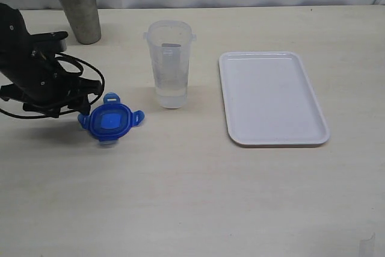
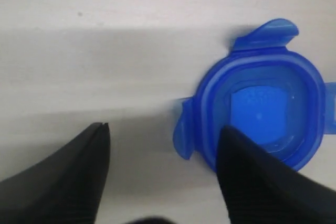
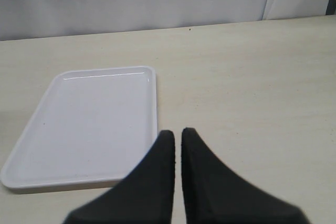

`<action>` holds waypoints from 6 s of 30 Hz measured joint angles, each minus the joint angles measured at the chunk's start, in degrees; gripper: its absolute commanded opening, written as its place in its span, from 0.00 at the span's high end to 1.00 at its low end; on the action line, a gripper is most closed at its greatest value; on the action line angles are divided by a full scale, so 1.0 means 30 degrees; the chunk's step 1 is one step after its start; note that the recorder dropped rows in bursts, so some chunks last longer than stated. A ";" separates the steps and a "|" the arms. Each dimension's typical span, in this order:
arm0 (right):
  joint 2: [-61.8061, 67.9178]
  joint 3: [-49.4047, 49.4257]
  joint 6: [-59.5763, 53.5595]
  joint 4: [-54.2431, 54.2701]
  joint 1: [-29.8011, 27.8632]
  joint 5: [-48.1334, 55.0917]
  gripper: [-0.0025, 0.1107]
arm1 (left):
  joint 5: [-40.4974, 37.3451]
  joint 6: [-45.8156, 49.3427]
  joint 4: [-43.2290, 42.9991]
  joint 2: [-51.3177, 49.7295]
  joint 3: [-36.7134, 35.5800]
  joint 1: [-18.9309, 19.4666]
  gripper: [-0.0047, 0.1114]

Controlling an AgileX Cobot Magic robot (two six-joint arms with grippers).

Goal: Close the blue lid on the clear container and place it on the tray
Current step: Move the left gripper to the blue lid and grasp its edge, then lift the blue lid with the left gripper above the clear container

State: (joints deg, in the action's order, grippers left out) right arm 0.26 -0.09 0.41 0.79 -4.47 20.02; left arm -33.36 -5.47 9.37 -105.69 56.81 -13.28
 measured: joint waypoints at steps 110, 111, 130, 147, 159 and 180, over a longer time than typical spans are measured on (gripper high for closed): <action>0.0000 0.0000 0.0000 0.0000 0.0000 0.0000 0.94 | 0.4480 1.3589 0.2034 0.7257 -0.0011 -0.0404 0.96; 0.0000 0.0000 0.0000 0.0000 0.0000 0.0000 0.94 | 0.5015 1.3885 0.2023 0.7311 -0.0011 -0.0630 0.96; 0.0000 0.0000 0.0000 0.0000 0.0000 0.0000 0.94 | 1.5260 1.8459 0.1019 0.5557 -0.0011 -0.3632 0.96; 0.0000 0.0000 0.0000 0.0000 0.0000 0.0000 0.94 | 2.0040 2.4171 -0.0591 0.3329 -0.0011 -0.4349 0.96; 0.0000 0.0000 0.0000 0.0000 0.0000 0.0000 0.94 | 2.3215 3.7234 0.6148 0.3337 -0.0011 -0.7712 0.96; 0.0000 0.0000 0.0000 0.0000 0.0000 0.0000 0.94 | 2.2151 3.7062 0.8068 0.1527 -0.0011 -0.7975 0.96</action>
State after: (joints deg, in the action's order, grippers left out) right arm 0.26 -0.09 0.41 0.79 -4.47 20.02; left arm 33.09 105.72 33.58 -101.11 56.78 -37.21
